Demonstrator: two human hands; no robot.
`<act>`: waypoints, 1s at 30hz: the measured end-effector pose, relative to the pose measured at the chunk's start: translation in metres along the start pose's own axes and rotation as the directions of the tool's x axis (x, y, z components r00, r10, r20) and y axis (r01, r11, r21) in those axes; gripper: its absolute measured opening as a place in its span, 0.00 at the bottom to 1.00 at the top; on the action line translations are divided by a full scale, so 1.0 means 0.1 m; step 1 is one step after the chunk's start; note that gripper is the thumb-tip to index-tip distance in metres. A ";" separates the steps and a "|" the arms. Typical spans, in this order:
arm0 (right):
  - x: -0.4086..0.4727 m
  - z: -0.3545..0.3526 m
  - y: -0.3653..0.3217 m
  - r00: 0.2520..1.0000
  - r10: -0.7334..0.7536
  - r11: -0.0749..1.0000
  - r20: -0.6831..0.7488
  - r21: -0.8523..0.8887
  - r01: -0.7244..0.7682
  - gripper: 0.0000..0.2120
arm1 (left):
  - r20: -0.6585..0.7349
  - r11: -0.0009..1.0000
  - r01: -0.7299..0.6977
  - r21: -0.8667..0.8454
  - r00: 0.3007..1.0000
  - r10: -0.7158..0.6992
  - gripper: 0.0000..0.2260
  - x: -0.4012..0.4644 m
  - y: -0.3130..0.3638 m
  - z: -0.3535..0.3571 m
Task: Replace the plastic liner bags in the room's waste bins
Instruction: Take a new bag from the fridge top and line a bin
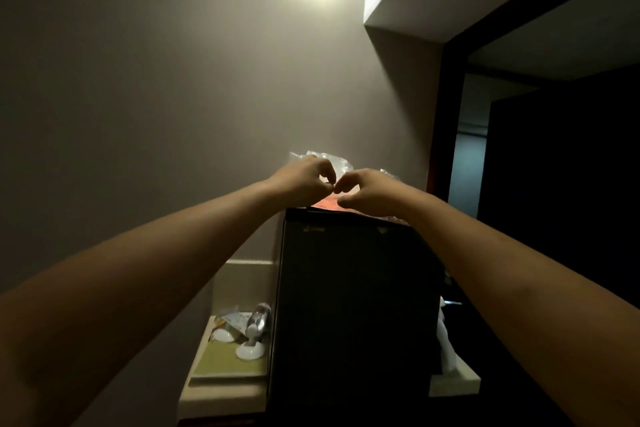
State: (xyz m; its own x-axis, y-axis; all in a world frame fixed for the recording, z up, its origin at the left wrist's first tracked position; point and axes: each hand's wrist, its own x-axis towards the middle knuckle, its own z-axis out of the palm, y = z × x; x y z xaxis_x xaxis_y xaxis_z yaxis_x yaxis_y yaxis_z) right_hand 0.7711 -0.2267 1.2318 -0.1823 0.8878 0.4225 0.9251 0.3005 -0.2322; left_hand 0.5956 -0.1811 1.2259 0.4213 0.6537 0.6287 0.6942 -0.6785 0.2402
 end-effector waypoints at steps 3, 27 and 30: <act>0.25 -0.06 0.31 0.999 0.038 0.999 -0.011 -0.003 -0.038 0.18 | -0.014 0.998 0.032 0.050 0.999 -0.031 0.14 0.28 -0.09 0.19; 1.33 0.33 1.59 0.981 -0.010 0.977 -0.195 -0.213 -0.032 0.29 | -0.261 0.901 0.184 0.394 0.962 -0.082 0.08 1.69 -0.42 0.98; 1.36 0.32 1.62 0.955 0.044 0.986 -0.294 -0.144 -0.089 0.24 | -0.340 0.989 0.144 0.026 0.932 -0.127 0.08 1.77 -0.26 0.83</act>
State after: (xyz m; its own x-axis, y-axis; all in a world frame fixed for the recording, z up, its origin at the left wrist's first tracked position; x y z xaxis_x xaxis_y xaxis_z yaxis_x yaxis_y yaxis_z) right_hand 0.8854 -0.0459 1.2239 -0.0357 0.7581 0.6512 0.9760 0.1667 -0.1405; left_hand 0.7004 -0.0204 1.2695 0.1058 0.5813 0.8068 0.7627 -0.5680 0.3092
